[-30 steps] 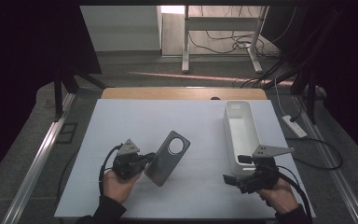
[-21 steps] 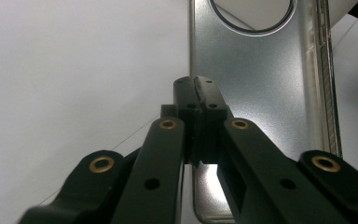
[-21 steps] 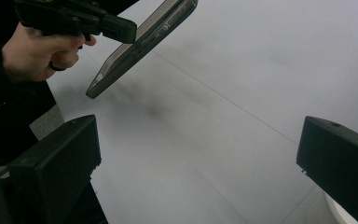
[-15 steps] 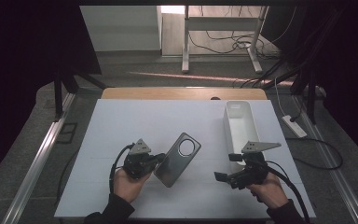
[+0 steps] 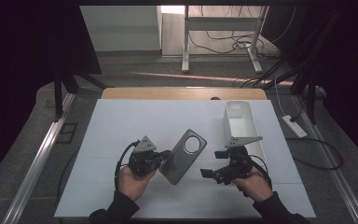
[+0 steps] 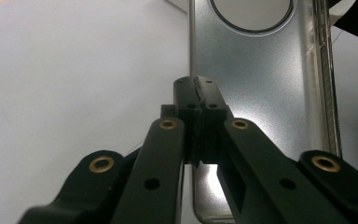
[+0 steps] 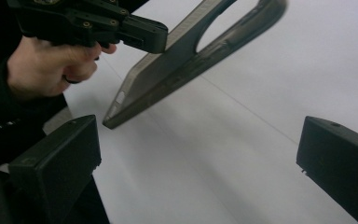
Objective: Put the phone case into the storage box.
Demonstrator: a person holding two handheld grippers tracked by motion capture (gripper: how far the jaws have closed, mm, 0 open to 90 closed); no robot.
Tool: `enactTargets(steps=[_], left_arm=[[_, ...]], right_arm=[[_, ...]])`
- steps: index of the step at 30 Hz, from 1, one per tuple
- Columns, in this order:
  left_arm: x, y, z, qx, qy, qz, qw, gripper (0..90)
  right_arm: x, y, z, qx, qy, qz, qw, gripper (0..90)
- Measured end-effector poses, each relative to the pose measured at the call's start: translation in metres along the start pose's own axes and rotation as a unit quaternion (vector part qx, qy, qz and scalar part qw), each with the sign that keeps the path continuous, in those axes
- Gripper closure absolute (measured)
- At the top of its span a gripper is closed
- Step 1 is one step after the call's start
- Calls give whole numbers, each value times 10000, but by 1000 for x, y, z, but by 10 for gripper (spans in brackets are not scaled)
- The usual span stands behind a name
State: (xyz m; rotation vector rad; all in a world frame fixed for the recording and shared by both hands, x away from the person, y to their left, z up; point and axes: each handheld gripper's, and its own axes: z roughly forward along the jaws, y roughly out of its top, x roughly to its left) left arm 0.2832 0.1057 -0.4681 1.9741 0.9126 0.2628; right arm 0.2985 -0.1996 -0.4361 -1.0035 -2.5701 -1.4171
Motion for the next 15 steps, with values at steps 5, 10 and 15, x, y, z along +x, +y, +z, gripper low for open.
enactTargets(steps=[5,10,15], left_arm=[[-3,2,4,12,-5,21,10000,889],[-6,3,6,14,-29,28,10000,889],[-11,3,9,45,-26,65,10000,889]], right_arm=[[1,1,12,57,96,96,9999,0],[3,3,21,76,233,245,9994,0],[4,5,33,130,354,357,9986,0]])
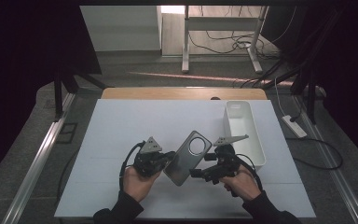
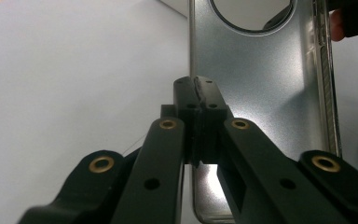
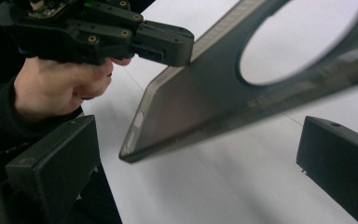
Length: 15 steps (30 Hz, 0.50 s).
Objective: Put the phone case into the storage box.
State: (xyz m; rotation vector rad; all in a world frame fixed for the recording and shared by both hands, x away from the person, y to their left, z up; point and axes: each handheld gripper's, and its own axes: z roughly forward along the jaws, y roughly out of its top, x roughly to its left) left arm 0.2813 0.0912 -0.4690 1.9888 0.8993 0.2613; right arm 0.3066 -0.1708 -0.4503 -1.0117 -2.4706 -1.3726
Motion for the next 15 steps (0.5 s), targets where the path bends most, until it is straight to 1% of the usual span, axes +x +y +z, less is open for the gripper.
enactTargets(steps=[2,3,7,9,12,15], left_arm=[[-1,0,0,6,6,10,10000,889],[-2,0,1,12,-9,21,10000,889],[-4,1,0,-3,-19,44,10000,889],[-6,1,-1,-10,-24,55,10000,889],[-6,2,-3,-25,-36,54,10000,889],[-7,2,-4,-48,-39,52,10000,889]], right_arm=[[0,1,3,24,12,36,10000,0],[1,2,7,54,79,70,9999,0],[4,5,13,106,122,78,9998,5],[4,6,16,170,81,46,9998,6],[5,7,19,194,55,37,9998,5],[6,8,20,231,52,-25,9997,0]])
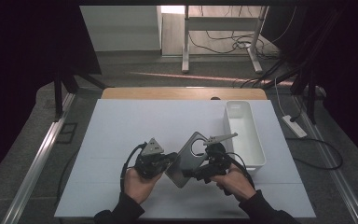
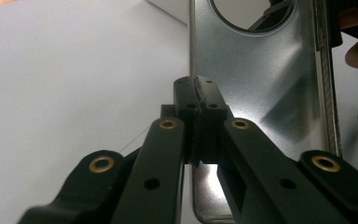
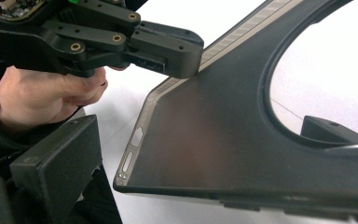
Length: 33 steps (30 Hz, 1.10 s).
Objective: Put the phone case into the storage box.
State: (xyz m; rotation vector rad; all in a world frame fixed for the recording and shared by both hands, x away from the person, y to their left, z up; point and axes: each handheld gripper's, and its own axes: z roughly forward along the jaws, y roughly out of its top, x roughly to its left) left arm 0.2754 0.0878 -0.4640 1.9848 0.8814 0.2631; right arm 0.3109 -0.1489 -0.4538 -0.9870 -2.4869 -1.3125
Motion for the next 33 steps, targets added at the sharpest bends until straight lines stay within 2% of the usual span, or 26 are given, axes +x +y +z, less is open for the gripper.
enactTargets(steps=[4,6,8,10,15,18,20,23,27,30,33], left_arm=[[-2,1,-1,-22,-3,6,10000,889],[-2,1,-2,-29,7,10,10000,889],[-2,1,-2,-47,12,-5,10000,889],[-2,0,-3,-65,16,-21,10000,889],[-2,0,-4,-110,19,-39,9999,889],[-2,0,-5,-132,10,-34,9999,888],[-3,0,-5,-142,-10,-30,9999,888],[-2,-1,-6,-184,-48,-23,9998,887],[-2,-1,-6,-207,-144,6,9997,879],[-1,-2,-6,-213,-222,-22,9995,865],[3,-3,-7,-261,-405,-42,9988,827]], right_arm=[[-3,2,1,-31,76,281,9996,10],[-4,2,0,-79,32,325,9994,68],[-4,2,-2,-91,-93,361,9993,186],[-6,1,-5,-180,-57,497,9986,310],[-11,0,-7,-321,302,935,9946,567],[-14,-1,-7,-405,588,1141,9909,680],[-15,-1,-7,-429,644,1229,9894,749],[-17,-3,-7,-457,702,1329,9876,790],[-20,-4,-8,-499,740,1566,9836,845],[-20,-4,-9,-528,699,1598,9833,853],[-19,-4,-9,-524,725,1579,9834,854]])
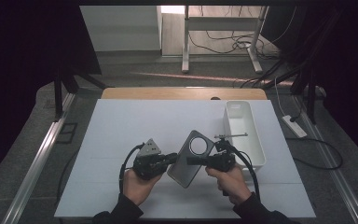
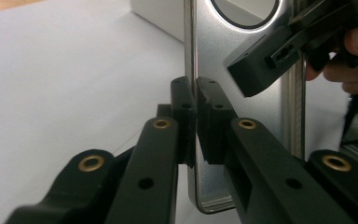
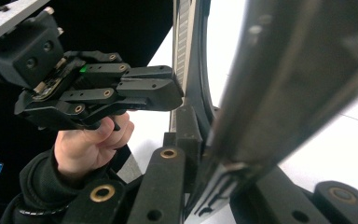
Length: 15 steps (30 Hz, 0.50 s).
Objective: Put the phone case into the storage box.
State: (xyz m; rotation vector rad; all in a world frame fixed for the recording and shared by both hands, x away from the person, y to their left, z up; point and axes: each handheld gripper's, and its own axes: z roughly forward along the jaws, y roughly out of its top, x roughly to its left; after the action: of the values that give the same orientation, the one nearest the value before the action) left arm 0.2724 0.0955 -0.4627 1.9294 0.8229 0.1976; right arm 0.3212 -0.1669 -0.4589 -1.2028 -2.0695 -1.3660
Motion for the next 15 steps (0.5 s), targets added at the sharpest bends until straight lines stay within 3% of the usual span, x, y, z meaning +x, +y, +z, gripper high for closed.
enactTargets(steps=[1,2,3,4,6,7,10,11,13,15], left_arm=[[0,0,0,0,0,0,10000,781],[2,-1,-1,-64,-84,15,9999,781],[4,-1,-2,-68,-204,9,9998,726],[5,-1,-2,-64,-253,6,9997,610],[9,-1,-4,-47,-331,6,9994,470],[11,-1,-4,-20,-415,-35,9991,470],[17,-3,-5,36,-623,-185,9979,263],[19,-3,-5,82,-743,-231,9969,186],[24,-6,-6,66,-880,-290,9957,163],[30,-9,-8,31,-1108,-468,9927,83]], right_arm=[[0,0,0,0,0,0,10000,854],[0,0,0,20,27,-8,10000,853],[0,0,0,25,17,-41,10000,853],[0,0,-1,15,-2,-99,10000,853],[0,0,-1,-3,-12,-118,9999,852],[0,0,-2,-20,-1,-161,9999,852],[1,0,-4,-77,33,-256,9996,852],[1,0,-6,-115,89,-320,9994,852],[1,0,-7,-115,94,-351,9993,853],[2,0,-9,-135,75,-448,9989,853]])
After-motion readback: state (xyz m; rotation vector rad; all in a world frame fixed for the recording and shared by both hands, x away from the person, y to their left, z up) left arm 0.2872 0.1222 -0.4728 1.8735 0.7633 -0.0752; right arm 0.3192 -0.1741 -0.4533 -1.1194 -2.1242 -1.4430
